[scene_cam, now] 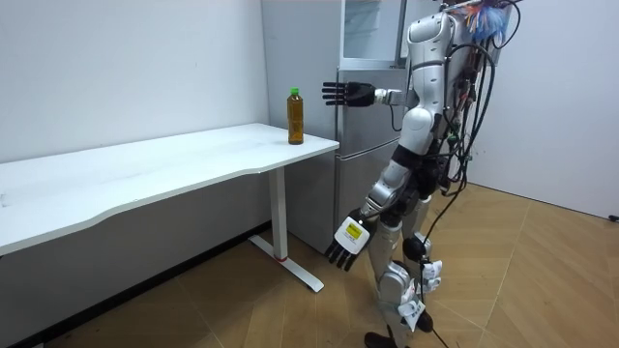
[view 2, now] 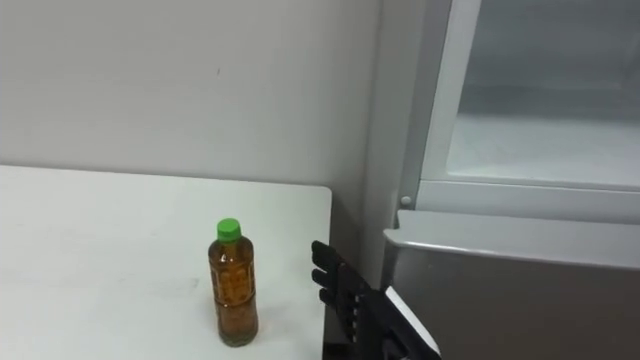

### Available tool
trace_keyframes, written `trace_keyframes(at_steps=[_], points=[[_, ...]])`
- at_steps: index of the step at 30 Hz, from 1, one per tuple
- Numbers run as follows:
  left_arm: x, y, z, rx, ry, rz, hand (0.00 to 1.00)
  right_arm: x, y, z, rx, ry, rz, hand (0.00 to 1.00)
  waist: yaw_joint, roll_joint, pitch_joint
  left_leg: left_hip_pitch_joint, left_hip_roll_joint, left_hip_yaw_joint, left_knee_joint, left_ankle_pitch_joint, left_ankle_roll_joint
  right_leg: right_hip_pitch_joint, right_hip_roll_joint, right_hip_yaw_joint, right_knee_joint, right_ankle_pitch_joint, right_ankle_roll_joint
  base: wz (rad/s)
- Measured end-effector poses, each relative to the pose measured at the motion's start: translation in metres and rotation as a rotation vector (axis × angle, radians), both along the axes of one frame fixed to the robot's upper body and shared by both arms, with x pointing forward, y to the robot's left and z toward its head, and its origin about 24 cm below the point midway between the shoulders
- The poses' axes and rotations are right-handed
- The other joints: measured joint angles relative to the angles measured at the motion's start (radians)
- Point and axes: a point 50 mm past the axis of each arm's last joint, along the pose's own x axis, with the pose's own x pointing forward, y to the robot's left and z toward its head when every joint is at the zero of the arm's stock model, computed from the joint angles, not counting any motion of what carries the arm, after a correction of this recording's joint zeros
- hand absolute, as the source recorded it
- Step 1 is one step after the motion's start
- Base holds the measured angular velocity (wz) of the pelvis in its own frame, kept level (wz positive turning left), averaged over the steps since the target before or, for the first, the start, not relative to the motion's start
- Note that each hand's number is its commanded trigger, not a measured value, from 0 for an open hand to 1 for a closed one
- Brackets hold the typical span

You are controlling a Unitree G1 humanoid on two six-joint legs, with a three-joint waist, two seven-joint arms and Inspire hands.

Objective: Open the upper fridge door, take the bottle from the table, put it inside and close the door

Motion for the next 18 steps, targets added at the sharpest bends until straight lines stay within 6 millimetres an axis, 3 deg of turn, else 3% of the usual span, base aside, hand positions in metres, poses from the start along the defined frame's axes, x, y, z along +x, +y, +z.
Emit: trace_keyframes(at_steps=[9,18], points=[[-0.009,0.001,-0.002,0.034,0.053,0.002,0.0,0.007,0.001,0.005,0.074,0.003,-0.028,0.0,0.017,-0.004,-0.0012,-0.001,-0.001,-0.007,-0.002,-0.001,0.001,0.001,-0.002,-0.016,0.0,0.001,0.002,0.02],[-0.009,0.001,-0.002,0.055,0.078,-0.062,0.0,0.018,0.008,0.015,0.078,-0.035,-0.045,0.0,0.037,-0.008,-0.0031,-0.017,-0.003,-0.035,0.011,0.0,0.001,0.007,-0.008,-0.065,-0.002,0.001,0.002,0.09]])
